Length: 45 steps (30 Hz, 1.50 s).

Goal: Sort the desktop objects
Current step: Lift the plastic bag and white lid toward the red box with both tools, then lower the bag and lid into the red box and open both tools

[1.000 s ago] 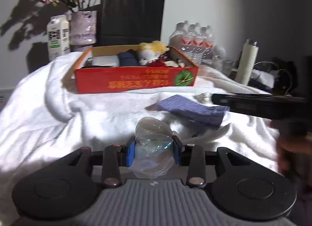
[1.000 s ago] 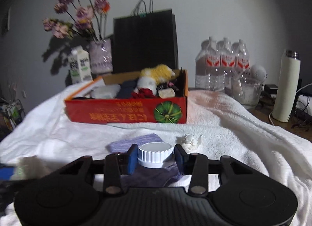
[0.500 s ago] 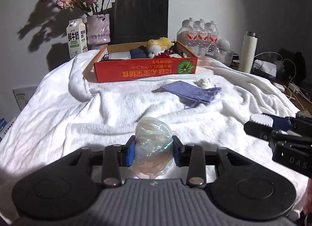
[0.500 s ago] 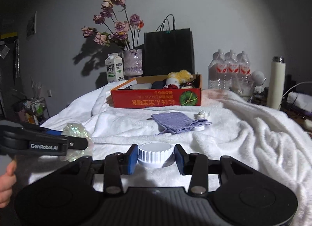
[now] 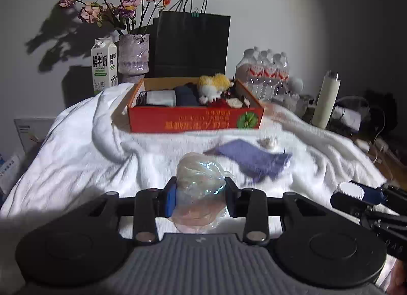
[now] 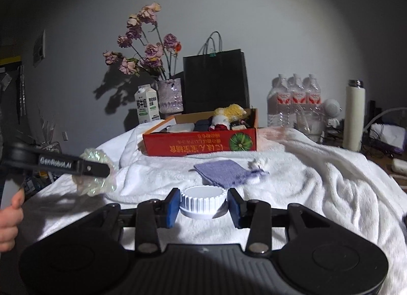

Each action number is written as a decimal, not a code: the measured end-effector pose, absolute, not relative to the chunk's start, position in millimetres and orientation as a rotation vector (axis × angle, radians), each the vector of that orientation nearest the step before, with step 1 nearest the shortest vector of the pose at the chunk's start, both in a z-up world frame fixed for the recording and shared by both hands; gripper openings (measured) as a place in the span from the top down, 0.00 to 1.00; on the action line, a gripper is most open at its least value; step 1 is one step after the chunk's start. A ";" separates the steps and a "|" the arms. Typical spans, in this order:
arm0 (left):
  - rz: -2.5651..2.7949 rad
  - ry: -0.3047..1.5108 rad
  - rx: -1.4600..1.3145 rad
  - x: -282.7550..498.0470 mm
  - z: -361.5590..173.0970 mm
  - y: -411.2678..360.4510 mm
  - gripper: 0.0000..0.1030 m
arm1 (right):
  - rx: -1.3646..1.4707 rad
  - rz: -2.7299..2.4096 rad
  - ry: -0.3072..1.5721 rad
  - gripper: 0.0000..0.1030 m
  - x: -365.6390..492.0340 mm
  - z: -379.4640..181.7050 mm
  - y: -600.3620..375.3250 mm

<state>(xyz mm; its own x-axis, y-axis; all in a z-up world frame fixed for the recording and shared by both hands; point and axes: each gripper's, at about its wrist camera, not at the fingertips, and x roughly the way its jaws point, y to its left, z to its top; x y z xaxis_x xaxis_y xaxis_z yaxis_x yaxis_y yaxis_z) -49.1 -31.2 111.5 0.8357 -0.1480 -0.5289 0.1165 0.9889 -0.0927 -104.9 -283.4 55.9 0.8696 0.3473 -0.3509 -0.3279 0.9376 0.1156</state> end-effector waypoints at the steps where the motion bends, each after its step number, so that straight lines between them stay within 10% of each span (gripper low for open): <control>1: -0.168 0.570 -0.081 -38.6 119.4 -25.1 0.63 | 0.043 0.364 0.370 0.62 -98.6 62.6 -282.7; 13: -0.177 0.672 -0.121 178.7 162.3 15.0 0.62 | 0.091 0.543 0.360 0.62 102.6 161.9 -247.3; 23: -0.038 0.859 -0.261 330.3 82.7 30.9 0.57 | 0.056 0.464 0.697 0.62 293.8 98.1 -148.0; 28: -0.116 0.870 -0.222 333.0 80.4 24.4 0.37 | -0.006 0.432 0.824 0.61 324.8 61.6 -133.2; 35: -0.057 0.811 -0.136 316.0 119.3 22.1 0.14 | 0.034 0.389 0.789 0.33 314.3 77.6 -149.9; 45: 0.044 0.728 -0.049 237.5 153.5 17.8 0.03 | 0.018 0.289 0.657 0.18 258.6 139.5 -195.5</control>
<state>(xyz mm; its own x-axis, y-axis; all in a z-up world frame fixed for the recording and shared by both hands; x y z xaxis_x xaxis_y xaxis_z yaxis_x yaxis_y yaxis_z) 237.5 17.8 153.5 0.7455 0.0228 -0.6661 -0.0573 0.9979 -0.0299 258.6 -195.5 139.5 0.7529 0.2706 -0.5999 -0.2594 0.9598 0.1074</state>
